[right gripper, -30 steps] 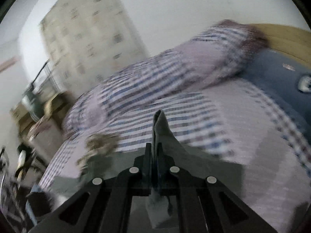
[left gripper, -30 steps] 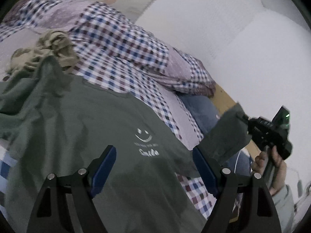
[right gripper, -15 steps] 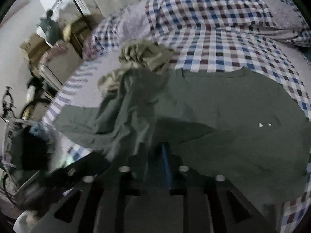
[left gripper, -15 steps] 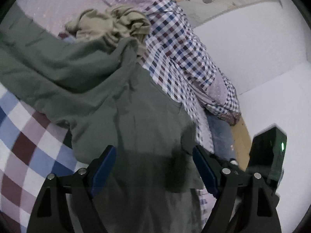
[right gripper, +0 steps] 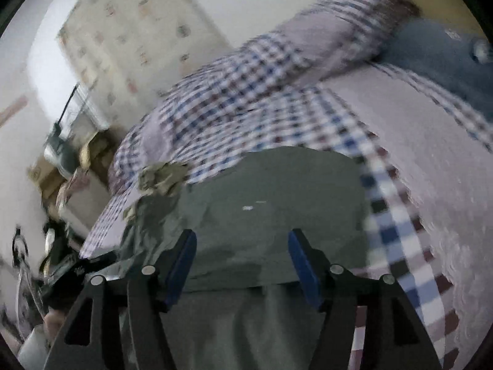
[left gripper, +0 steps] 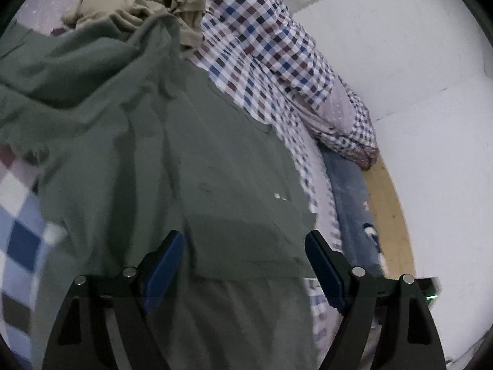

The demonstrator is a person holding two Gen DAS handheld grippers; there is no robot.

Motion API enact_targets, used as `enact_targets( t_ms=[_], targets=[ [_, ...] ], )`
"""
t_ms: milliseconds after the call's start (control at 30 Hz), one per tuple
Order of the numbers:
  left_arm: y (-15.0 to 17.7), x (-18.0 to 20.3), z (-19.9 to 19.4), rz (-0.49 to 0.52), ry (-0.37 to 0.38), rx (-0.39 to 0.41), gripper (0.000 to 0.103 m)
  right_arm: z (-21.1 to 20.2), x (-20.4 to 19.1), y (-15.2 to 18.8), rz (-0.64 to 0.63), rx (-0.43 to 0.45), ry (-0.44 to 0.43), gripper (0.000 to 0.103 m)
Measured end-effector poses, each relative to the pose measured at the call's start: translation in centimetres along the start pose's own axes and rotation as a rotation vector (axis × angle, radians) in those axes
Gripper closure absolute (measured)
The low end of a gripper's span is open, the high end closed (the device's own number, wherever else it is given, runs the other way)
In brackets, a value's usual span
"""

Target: Fold clothes

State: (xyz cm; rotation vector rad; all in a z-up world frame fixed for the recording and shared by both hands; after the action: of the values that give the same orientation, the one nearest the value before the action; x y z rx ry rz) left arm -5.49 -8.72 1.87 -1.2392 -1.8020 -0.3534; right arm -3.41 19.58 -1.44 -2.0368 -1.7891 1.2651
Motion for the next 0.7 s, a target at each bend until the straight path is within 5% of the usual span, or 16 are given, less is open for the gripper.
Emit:
enact_targets(
  t_ms=[133,200,400,700],
  targets=[
    [2.4,1.9,-1.0,-0.036,0.038,0.03,0.019,0.4,2.3,-0.7,0.031,-0.005,0.002,0.036],
    [3.1,1.6,-0.3,-0.032,-0.066,0.036,0.019,0.8,2.3,-0.9,0.012,0.005,0.009,0.036],
    [3.4,-1.2,1.3,-0.096,-0.214,0.045,0.02,2.0,3.0,-0.3,-0.001,-0.026,0.007,0.036],
    [1.7,-2.0,2.6,-0.084,-0.22,0.075,0.027,1.8,6.1,-0.8,0.063,-0.018,0.061,0.036]
  ],
)
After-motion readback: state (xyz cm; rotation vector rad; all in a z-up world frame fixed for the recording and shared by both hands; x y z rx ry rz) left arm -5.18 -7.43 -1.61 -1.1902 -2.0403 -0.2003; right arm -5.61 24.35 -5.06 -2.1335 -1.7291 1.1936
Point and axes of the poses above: each gripper's, at about its wrist camera, not at the fingertips, and z roughly the way its jaws point, x to its right, y to its underside, the point moved 7 cm from there along z, roughly the way its jaws point, and after that the axes turned 6 degrees about -x, right-handed, at the moved point
